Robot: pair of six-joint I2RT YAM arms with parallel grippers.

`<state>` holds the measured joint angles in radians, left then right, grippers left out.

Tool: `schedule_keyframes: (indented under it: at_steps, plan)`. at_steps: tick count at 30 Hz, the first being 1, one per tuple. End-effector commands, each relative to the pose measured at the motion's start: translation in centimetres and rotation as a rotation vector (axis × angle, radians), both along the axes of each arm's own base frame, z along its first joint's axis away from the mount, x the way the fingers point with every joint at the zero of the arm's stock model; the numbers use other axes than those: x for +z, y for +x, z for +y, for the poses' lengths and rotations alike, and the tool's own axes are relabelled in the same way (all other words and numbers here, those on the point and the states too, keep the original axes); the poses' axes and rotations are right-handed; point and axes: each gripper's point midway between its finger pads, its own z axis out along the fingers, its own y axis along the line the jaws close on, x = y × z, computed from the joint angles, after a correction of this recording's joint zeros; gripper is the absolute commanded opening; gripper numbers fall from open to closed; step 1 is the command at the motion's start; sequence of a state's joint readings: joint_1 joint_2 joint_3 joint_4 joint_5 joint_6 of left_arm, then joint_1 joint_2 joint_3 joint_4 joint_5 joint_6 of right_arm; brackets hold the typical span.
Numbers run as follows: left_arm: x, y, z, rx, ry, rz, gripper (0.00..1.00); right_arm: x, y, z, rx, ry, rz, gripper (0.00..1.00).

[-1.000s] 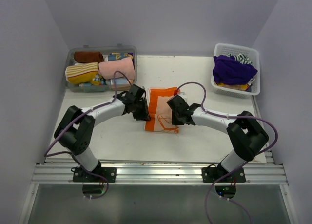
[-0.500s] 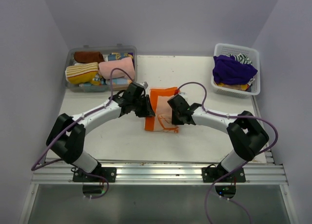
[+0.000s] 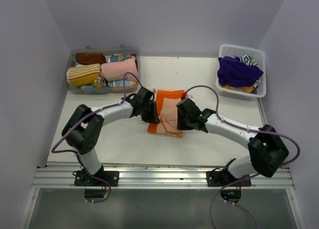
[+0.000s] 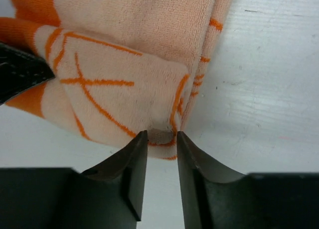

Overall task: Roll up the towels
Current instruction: Roll the towel

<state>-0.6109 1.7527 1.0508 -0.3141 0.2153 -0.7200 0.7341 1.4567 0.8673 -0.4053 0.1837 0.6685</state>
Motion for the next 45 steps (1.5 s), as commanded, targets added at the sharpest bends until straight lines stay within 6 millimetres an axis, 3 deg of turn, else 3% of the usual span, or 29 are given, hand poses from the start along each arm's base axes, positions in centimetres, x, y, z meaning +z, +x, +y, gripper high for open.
schedule_keyframes:
  at_steps: [1,5,9,13,15,20,22,25,27,29,34,40,45]
  plan:
    - [0.4,1.3,0.3,-0.037,0.039,-0.068,0.22,3.0,-0.4,-0.8,0.025,-0.016,-0.053,0.38]
    - [0.4,1.3,0.4,-0.041,0.044,-0.075,0.22,4.9,1.3,-0.4,0.03,-0.029,-0.111,0.4]
    - [0.2,1.1,0.4,-0.049,0.045,-0.068,0.21,4.6,2.9,0.9,0.058,-0.046,-0.118,0.29]
    - [0.1,1.1,0.5,-0.044,0.045,-0.066,0.21,1.8,4.2,2.3,0.095,-0.075,-0.078,0.18]
    - [0.1,1.2,0.4,-0.044,0.045,-0.066,0.21,0.4,4.6,1.7,0.078,-0.108,-0.054,0.13]
    - [-0.1,1.4,0.7,-0.052,0.072,-0.063,0.21,-4.1,2.0,0.7,0.057,-0.103,0.025,0.08]
    - [-0.2,1.3,1.1,-0.059,0.086,-0.066,0.21,-5.2,-0.2,1.5,0.079,-0.077,0.068,0.06]
    - [-0.3,1.2,1.4,-0.071,0.097,-0.062,0.21,-5.2,-3.6,3.6,0.127,-0.061,0.092,0.06]
    - [-0.3,1.1,1.4,-0.082,0.102,-0.064,0.21,-4.4,-5.4,5.0,0.135,-0.025,0.097,0.06]
    - [-0.4,0.9,1.6,-0.086,0.106,-0.061,0.21,-4.1,-6.2,5.1,0.118,-0.01,0.1,0.06]
    - [-0.8,0.6,1.4,-0.102,0.092,-0.051,0.2,-0.7,-5.2,4.0,0.103,-0.029,0.012,0.11]
    - [-1.0,0.0,1.1,-0.123,0.065,-0.038,0.2,4.2,-4.3,4.5,0.215,-0.02,-0.128,0.33]
    - [-0.9,-0.1,0.6,-0.142,0.041,-0.03,0.2,5.0,-5.0,6.9,0.426,-0.084,-0.202,0.48]
